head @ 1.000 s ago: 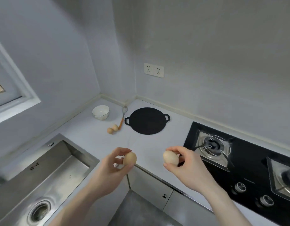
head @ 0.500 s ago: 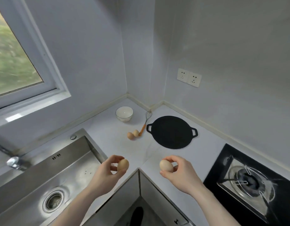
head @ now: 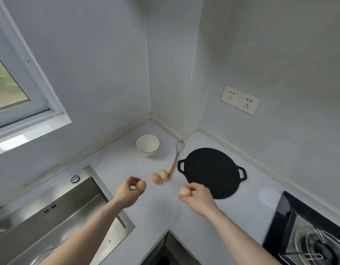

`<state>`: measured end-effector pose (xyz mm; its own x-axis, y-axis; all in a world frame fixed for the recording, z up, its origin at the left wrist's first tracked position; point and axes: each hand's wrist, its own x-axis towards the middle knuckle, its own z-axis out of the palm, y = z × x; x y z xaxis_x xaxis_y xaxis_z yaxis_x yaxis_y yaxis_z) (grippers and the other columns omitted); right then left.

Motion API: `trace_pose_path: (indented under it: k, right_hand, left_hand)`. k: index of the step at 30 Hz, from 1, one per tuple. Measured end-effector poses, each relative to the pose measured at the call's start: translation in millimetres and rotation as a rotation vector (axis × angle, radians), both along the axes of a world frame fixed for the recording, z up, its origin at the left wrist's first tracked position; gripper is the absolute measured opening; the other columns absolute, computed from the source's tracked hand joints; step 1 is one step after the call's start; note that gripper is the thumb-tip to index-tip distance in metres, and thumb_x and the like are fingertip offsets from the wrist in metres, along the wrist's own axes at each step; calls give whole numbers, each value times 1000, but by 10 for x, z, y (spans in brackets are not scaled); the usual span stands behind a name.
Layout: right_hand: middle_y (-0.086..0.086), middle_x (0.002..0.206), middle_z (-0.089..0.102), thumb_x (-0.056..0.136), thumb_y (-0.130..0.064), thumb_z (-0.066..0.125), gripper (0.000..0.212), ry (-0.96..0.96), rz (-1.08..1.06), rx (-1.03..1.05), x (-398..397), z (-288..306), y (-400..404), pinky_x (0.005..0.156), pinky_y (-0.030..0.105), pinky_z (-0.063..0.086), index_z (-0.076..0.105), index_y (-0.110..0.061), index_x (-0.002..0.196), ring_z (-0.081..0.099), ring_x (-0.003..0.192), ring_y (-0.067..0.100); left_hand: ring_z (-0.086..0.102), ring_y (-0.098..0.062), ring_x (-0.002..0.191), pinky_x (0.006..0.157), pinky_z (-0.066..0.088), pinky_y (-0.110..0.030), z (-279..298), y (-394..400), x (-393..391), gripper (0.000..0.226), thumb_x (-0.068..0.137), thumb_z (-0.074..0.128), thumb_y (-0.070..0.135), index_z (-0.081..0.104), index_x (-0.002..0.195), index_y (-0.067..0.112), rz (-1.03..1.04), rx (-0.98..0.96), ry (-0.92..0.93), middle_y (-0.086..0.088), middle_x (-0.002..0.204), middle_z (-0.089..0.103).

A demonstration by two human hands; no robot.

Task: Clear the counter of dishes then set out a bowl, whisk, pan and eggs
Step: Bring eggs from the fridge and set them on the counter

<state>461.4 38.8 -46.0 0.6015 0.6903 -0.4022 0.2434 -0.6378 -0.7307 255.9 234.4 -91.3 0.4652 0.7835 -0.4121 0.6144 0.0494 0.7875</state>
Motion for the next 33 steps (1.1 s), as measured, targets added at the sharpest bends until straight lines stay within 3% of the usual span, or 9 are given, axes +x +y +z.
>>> trace_pose_path:
  k: [5,10,14,17,21,26,31,33]
  right_hand:
    - [-15,100,68,76,-35,81,35,-65,-44,-19,334,-124,658,82,30,58,70,-32,109,67,91,7]
    - [-10,103,70,77,-34,77,32,-161,7,-95,551,-250,1272,83,35,58,73,-31,108,67,96,16]
    - [-8,117,71,74,-36,78,45,-211,38,-150,624,-473,1657,87,32,55,71,-32,118,67,109,18]
    - [-5,125,68,77,-36,79,52,-218,42,-185,664,-605,1850,88,29,53,66,-29,127,65,112,19]
    - [-4,122,69,76,-36,80,50,-239,73,-251,718,-801,2089,88,29,54,64,-28,123,66,110,19]
    - [0,118,71,76,-35,82,44,-274,120,-313,746,-986,2285,84,28,52,66,-28,117,67,108,23]
    - [-1,118,71,79,-32,76,39,-304,165,-342,720,-1149,2409,95,37,54,66,-30,116,66,112,23]
    - [-1,118,71,81,-33,74,36,-312,168,-348,711,-1192,2435,93,35,53,66,-30,116,65,113,24]
  left_hand:
    - [63,-19,72,66,53,-28,-215,591,409,28,89,68,41,63,111,24,17,-38,42,3,108,66]
    - [63,-21,82,71,54,-30,-487,972,770,29,87,71,35,64,112,21,0,-97,83,0,105,68]
    - [63,-19,89,74,48,-27,-650,1088,985,31,89,68,35,64,116,18,16,-106,95,7,96,64]
    - [64,-19,91,72,48,-26,-716,1142,1108,31,90,66,35,63,117,19,25,-112,115,4,99,65]
    - [66,-22,96,79,55,-29,-867,1267,1247,31,89,66,34,62,117,22,-10,-103,161,3,103,66]
    - [67,-21,98,80,53,-28,-977,1271,1348,33,86,66,35,64,118,25,-41,-74,157,2,104,70]
    - [69,-21,102,90,55,-33,-1042,1299,1396,51,74,61,46,67,120,25,-42,-73,133,2,108,74]
    - [69,-21,103,91,55,-33,-1057,1310,1417,50,75,63,45,67,121,25,-42,-75,127,2,111,74]
